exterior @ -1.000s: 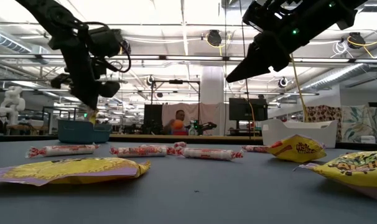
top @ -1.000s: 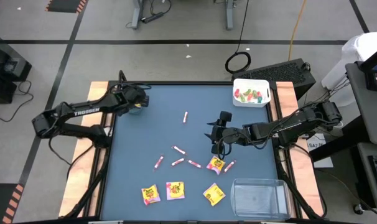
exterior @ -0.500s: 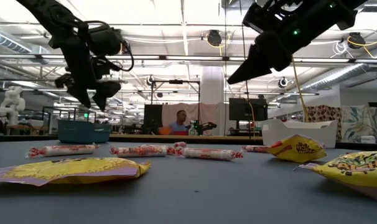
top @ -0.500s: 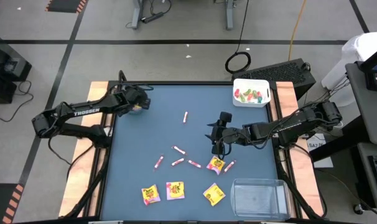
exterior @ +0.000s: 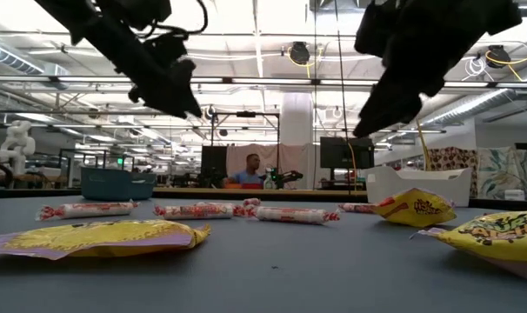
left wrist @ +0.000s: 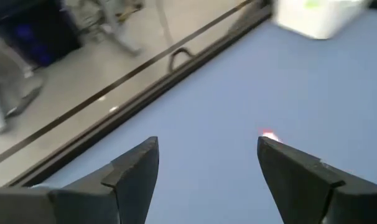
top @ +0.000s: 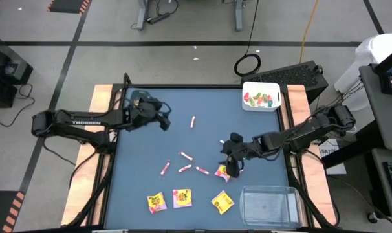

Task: Sort candy
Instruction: Put the yellow candy pack into the blue bin

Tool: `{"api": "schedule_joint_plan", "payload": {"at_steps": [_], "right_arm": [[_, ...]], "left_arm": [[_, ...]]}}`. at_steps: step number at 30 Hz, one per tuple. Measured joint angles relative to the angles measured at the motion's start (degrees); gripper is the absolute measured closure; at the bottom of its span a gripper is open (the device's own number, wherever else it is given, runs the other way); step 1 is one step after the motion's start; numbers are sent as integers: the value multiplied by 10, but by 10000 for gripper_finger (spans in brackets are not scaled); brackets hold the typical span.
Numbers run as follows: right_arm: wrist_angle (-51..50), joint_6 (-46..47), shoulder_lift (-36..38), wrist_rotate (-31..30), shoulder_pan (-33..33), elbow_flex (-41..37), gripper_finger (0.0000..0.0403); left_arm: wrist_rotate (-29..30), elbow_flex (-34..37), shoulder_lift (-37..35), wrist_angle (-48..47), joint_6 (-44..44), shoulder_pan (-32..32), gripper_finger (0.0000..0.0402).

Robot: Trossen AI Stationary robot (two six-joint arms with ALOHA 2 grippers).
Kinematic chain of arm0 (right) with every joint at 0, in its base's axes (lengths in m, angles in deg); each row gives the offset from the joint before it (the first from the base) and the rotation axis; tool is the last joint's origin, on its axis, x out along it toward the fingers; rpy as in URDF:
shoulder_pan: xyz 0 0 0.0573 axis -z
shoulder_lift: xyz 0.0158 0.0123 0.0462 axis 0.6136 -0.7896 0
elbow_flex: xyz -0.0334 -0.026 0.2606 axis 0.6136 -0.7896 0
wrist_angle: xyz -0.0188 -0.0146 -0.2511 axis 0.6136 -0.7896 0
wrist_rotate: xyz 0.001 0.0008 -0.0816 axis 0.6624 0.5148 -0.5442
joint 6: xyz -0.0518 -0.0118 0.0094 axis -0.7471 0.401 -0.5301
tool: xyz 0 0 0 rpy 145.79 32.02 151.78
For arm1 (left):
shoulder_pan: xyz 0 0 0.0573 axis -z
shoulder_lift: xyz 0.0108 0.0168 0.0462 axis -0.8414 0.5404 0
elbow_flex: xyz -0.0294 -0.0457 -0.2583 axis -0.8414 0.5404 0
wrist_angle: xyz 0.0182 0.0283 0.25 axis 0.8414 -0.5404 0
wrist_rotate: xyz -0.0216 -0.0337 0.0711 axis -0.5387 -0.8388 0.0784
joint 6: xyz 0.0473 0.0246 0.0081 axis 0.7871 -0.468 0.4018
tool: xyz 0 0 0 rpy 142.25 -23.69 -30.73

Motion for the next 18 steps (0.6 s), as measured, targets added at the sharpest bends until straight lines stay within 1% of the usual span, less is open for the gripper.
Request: {"api": "schedule_joint_plan", "payload": {"at_steps": [2, 4, 10, 12, 14, 18], "right_arm": [[-22, 26, 0, 11, -16, 11, 146], [-35, 38, 0, 6, -33, 18, 127], [-37, 93, -8, -3, -68, 18, 77], [-35, 102, -18, -12, -77, 19, 71], [-36, 93, -36, -17, -87, 23, 70], [-42, 93, -85, -2, -92, 41, 69]], "left_arm": [[0, 0, 0, 17, 0, 31, 126], [0, 0, 0, 38, 0, 63, 126], [0, 0, 0, 97, 1, 145, 126], [0, 0, 0, 104, 6, 166, 126], [0, 0, 0, 112, 16, 186, 126], [0, 0, 11, 130, 20, 221, 126]]}}
